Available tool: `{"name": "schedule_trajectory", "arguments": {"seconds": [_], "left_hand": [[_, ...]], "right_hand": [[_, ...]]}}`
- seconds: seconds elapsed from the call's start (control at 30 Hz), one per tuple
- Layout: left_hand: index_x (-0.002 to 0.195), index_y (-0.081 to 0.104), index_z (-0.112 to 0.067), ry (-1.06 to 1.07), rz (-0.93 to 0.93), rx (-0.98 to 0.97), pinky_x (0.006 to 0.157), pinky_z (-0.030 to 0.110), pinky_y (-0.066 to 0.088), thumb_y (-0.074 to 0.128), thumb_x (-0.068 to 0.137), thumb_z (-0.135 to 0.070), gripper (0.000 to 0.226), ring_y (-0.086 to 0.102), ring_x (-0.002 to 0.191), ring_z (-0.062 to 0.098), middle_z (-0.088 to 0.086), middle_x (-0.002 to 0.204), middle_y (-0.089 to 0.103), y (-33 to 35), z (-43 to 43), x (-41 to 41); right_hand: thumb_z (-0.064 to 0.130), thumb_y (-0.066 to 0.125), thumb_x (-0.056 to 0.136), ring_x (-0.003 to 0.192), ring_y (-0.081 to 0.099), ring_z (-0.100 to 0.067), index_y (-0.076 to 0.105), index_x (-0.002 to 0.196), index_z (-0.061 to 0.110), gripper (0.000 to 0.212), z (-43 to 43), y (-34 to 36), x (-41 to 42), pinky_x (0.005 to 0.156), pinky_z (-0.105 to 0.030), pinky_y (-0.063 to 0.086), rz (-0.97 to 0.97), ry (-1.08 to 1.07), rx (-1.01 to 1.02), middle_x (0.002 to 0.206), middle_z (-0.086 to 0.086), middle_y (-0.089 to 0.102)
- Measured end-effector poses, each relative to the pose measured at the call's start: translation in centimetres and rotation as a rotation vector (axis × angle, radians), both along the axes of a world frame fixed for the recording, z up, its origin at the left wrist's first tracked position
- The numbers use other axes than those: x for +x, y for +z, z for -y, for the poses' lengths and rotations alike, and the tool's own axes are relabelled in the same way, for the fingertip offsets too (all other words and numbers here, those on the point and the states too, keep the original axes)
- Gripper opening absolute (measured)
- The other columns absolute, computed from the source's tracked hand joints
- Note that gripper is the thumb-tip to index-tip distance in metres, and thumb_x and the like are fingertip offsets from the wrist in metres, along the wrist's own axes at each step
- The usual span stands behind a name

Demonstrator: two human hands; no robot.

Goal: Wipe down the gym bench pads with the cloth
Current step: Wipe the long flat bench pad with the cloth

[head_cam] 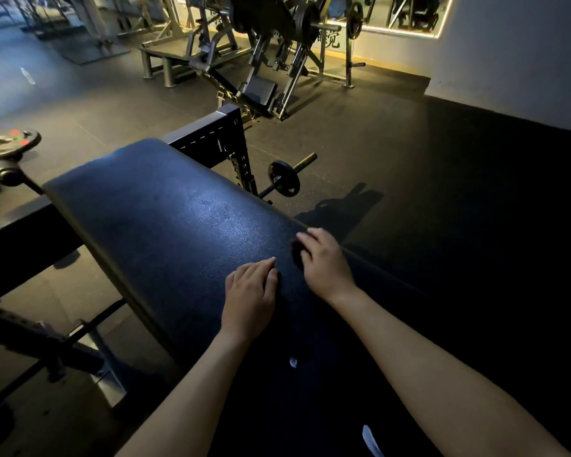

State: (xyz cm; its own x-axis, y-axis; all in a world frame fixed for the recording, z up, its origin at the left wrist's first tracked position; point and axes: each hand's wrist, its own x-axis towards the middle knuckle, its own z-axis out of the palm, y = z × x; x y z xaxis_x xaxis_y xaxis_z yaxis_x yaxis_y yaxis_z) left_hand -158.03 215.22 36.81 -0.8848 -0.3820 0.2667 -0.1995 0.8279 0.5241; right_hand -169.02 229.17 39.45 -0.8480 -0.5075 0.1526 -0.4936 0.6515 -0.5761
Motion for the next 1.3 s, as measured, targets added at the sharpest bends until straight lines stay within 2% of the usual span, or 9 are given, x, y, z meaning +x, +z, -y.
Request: {"name": "schedule_trajectory", "arguments": {"seconds": [0.07, 0.13, 0.27, 0.43, 0.63, 0.8, 1.03, 1.2, 1.3], "left_hand": [[0.134, 0.063, -0.025, 0.005, 0.008, 0.0, 0.107, 0.032, 0.026, 0.026, 0.097, -0.052, 0.059, 0.052, 0.126, 0.014, -0.009, 0.131, 0.066, 0.1, -0.1, 0.0], [0.134, 0.063, -0.025, 0.009, 0.005, 0.008, 0.107, 0.031, 0.026, 0.026, 0.097, -0.053, 0.059, 0.051, 0.126, 0.013, -0.009, 0.132, 0.066, 0.2, -0.2, 0.0], [0.13, 0.067, -0.024, 0.0, -0.03, 0.059, 0.103, 0.033, 0.033, 0.029, 0.097, -0.048, 0.055, 0.056, 0.12, 0.013, -0.008, 0.128, 0.068, 0.3, 0.2, 0.0], [0.12, 0.068, -0.024, -0.019, -0.065, 0.024, 0.099, 0.038, 0.042, 0.038, 0.099, -0.041, 0.04, 0.06, 0.111, 0.016, -0.008, 0.118, 0.07, -0.1, 1.0, 3.0], [0.123, 0.069, -0.021, 0.065, -0.039, -0.079, 0.102, 0.038, 0.039, 0.035, 0.1, -0.044, 0.047, 0.058, 0.118, 0.017, -0.006, 0.125, 0.069, 0.0, 0.4, 6.6], [0.122, 0.07, -0.02, 0.148, -0.042, -0.086, 0.099, 0.04, 0.042, 0.035, 0.099, -0.043, 0.048, 0.058, 0.118, 0.019, -0.004, 0.124, 0.07, -0.2, -0.5, 8.7], [0.119, 0.07, -0.017, 0.25, -0.103, -0.057, 0.099, 0.039, 0.04, 0.037, 0.097, -0.037, 0.045, 0.06, 0.115, 0.022, -0.001, 0.121, 0.071, -0.8, -1.0, 10.9], [0.125, 0.068, -0.019, 0.297, -0.086, -0.06, 0.103, 0.039, 0.034, 0.034, 0.097, -0.04, 0.049, 0.053, 0.12, 0.02, -0.002, 0.129, 0.067, -0.7, -1.3, 11.1], [0.129, 0.065, -0.02, 0.35, -0.051, -0.017, 0.109, 0.041, 0.028, 0.03, 0.097, -0.043, 0.053, 0.046, 0.127, 0.018, -0.002, 0.136, 0.062, -0.6, -1.3, 11.4]], "right_hand": [[0.038, 0.049, 0.101, 0.153, 0.007, -0.03, 0.033, 0.155, 0.017, 0.06, 0.0, 0.3, -1.4, 0.123, -0.043, 0.011, 0.118, -0.047, 0.137, 0.163, -0.011, 0.02], [0.039, 0.046, 0.103, 0.153, 0.001, -0.027, 0.027, 0.157, 0.016, 0.062, 0.8, 0.1, -0.9, 0.123, -0.039, 0.006, 0.126, -0.009, 0.173, 0.164, -0.009, 0.015], [0.022, 0.048, 0.102, 0.148, 0.024, -0.031, 0.044, 0.149, 0.011, 0.048, 2.0, -0.6, 2.5, 0.121, -0.033, 0.013, 0.022, 0.128, 0.053, 0.156, -0.011, 0.035], [0.023, 0.043, 0.096, 0.131, 0.047, -0.031, 0.062, 0.132, 0.008, 0.043, 0.7, -1.1, 5.2, 0.116, -0.036, 0.033, -0.017, 0.278, -0.034, 0.137, -0.013, 0.054], [0.017, 0.046, 0.102, 0.148, 0.024, -0.025, 0.049, 0.144, 0.014, 0.042, -0.5, -0.7, 4.1, 0.119, -0.047, 0.027, 0.009, 0.005, -0.007, 0.154, -0.007, 0.036], [0.012, 0.051, 0.098, 0.134, 0.044, -0.035, 0.061, 0.133, 0.009, 0.036, 1.6, -1.9, 8.5, 0.118, -0.04, 0.031, -0.047, 0.119, -0.026, 0.139, -0.011, 0.054], [0.013, 0.051, 0.094, 0.124, 0.054, -0.033, 0.065, 0.127, 0.006, 0.036, 1.7, -1.3, 11.9, 0.111, -0.039, 0.039, -0.027, 0.322, -0.082, 0.131, -0.013, 0.06], [0.01, 0.053, 0.098, 0.132, 0.043, -0.032, 0.06, 0.131, 0.005, 0.035, 1.0, -0.6, 7.8, 0.114, -0.037, 0.029, -0.05, 0.082, -0.07, 0.137, -0.014, 0.052], [0.012, 0.051, 0.099, 0.133, 0.041, -0.034, 0.059, 0.132, 0.005, 0.034, 1.5, -1.1, 9.4, 0.115, -0.039, 0.029, -0.055, 0.114, -0.01, 0.136, -0.013, 0.053]]}}
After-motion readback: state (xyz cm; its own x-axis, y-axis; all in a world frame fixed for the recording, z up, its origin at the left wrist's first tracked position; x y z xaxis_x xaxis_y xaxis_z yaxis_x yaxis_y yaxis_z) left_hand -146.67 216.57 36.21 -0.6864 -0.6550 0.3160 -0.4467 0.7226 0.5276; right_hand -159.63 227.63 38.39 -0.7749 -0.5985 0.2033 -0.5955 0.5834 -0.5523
